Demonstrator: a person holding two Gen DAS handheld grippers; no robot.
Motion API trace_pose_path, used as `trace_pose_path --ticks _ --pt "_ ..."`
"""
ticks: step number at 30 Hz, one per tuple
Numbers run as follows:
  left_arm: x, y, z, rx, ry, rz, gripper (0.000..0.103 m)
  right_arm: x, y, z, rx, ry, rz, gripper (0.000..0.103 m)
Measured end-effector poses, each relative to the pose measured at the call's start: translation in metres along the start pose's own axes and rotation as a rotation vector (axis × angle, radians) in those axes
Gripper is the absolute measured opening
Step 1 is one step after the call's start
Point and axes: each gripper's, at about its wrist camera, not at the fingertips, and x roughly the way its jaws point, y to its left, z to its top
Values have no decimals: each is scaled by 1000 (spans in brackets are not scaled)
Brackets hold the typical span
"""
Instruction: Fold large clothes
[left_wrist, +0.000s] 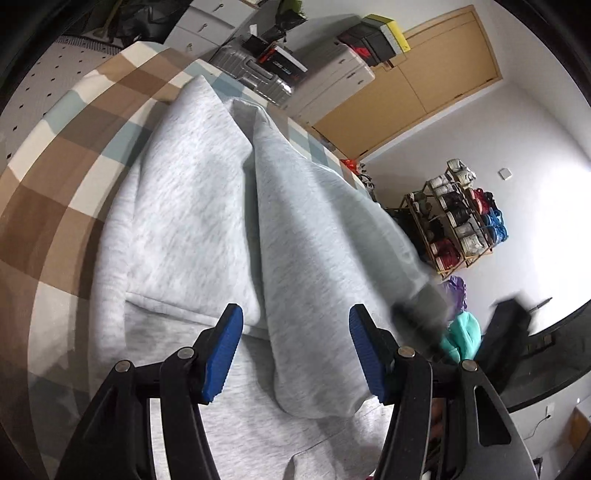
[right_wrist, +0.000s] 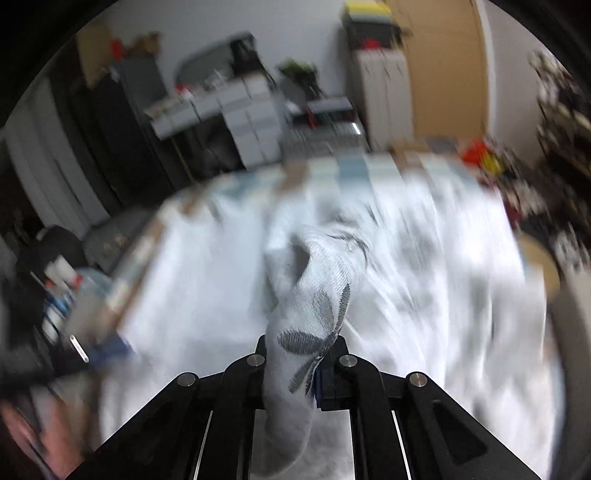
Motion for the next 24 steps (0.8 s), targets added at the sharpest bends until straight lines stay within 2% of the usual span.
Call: trace_pose_path --ticks 3,7,8,11,13,16,18,19,21,22,23,24 --pt "5 -2 -2 9 14 -4 54 9 -19 -28 136 54 58 3" --pt "20 -15 0 69 42 11 54 18 -18 -42 151 80 64 4" --pt "25 -20 0 95 50 19 54 23 -18 -46 154 113 72 4" --pt "38 -37 4 165 81 1 54 18 -14 -47 164 114 74 5" --pt "44 -52 8 202 97 -8 54 7 -17 -46 180 104 105 7" --pt "57 -76 10 296 146 -18 54 -17 -27 -44 227 52 129 11" --pt "79 -86 11 369 184 57 54 -37 -37 -44 262 -9 157 11" --pt "92 -83 12 373 222 103 54 -46 -40 -46 271 -38 166 11" --pt "127 -60 6 315 353 206 54 -60 -47 -47 289 -85 151 12" --pt "137 -52 2 296 388 219 50 -63 -48 -47 293 -94 149 12" --pt "132 -51 0 326 337 194 53 -65 -48 -48 296 -99 149 12" --pt "133 -52 -2 362 345 200 52 -67 -50 -49 303 -102 147 12"
